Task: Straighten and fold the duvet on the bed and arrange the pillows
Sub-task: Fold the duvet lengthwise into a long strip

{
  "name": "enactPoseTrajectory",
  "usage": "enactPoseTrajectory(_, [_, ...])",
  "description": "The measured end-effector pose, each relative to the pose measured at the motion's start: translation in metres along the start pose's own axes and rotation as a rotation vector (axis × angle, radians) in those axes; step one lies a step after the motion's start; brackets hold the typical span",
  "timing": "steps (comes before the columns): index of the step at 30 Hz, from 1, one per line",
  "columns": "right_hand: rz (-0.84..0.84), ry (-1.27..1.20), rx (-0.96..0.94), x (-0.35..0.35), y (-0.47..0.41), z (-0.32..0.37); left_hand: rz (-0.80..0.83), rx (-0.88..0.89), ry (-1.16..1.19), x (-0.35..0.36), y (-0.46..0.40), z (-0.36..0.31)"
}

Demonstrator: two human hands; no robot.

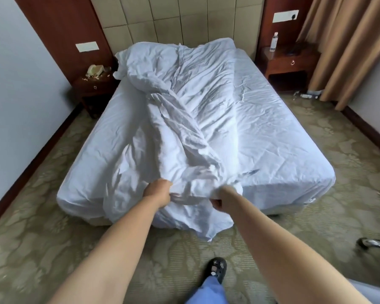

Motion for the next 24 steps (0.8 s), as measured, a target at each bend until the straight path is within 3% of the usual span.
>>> enactPoseTrajectory(1, [0.005, 0.051, -0.084, 0.013, 0.008, 0.02, -0.029, -0.016, 0.037, -0.007, 0.002, 0.005])
enactPoseTrajectory(3, [-0.037, 0.138, -0.435, 0.032, 0.034, 0.079, -0.14, -0.023, 0.135, -0.03, 0.01, 0.005])
enactPoseTrajectory(5, [-0.239, 0.092, -0.718, 0.017, 0.061, 0.126, -0.27, -0.011, 0.247, -0.059, 0.018, 0.0])
enactPoseTrajectory(6, [-0.343, 0.032, -0.762, 0.001, 0.067, 0.134, -0.314, 0.006, 0.294, -0.071, 0.021, -0.003])
enactPoseTrajectory(7, [-0.352, -0.068, -0.752, -0.01, 0.063, 0.137, -0.348, 0.026, 0.326, -0.081, 0.022, -0.007])
enactPoseTrajectory(9, [-0.153, -0.257, -0.587, 0.004, 0.043, 0.118, -0.359, 0.076, 0.349, -0.093, 0.02, -0.016])
enactPoseTrajectory(12, [0.079, -0.28, -0.375, 0.057, 0.022, 0.077, -0.279, 0.177, 0.374, -0.088, 0.017, -0.032])
enactPoseTrajectory(14, [0.043, -0.274, -0.358, 0.075, 0.014, 0.06, -0.25, 0.236, 0.419, -0.078, 0.017, -0.029])
enactPoseTrajectory(15, [0.024, -0.451, -0.307, 0.079, 0.012, 0.053, -0.269, 0.253, 0.448, -0.073, 0.018, -0.022])
enactPoseTrajectory(16, [-0.104, -0.114, -0.357, 0.078, 0.019, 0.062, -0.291, 0.254, 0.465, -0.066, 0.018, -0.011])
enactPoseTrajectory(17, [-0.125, 0.06, -0.422, 0.086, 0.025, 0.076, -0.316, 0.24, 0.465, -0.059, 0.018, 0.001])
enactPoseTrajectory(19, [0.07, -0.261, -0.374, 0.111, 0.028, 0.077, -0.342, 0.171, 0.42, -0.044, 0.017, 0.023])
enactPoseTrajectory(21, [0.049, -0.272, -0.438, 0.119, 0.038, 0.082, -0.348, 0.074, 0.399, -0.031, 0.012, 0.042])
enactPoseTrajectory(24, [0.007, -0.327, -0.452, 0.125, 0.039, 0.078, -0.347, -0.034, 0.547, -0.022, 0.008, 0.062])
Point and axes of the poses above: each hand's wrist, its own y-axis away from the middle knuckle, its own x-axis out of the palm, z = x × y, the point moved 10 cm from there along -y, towards the middle knuckle, and after that the axes turned 7 degrees about z, right-handed, at the moved point
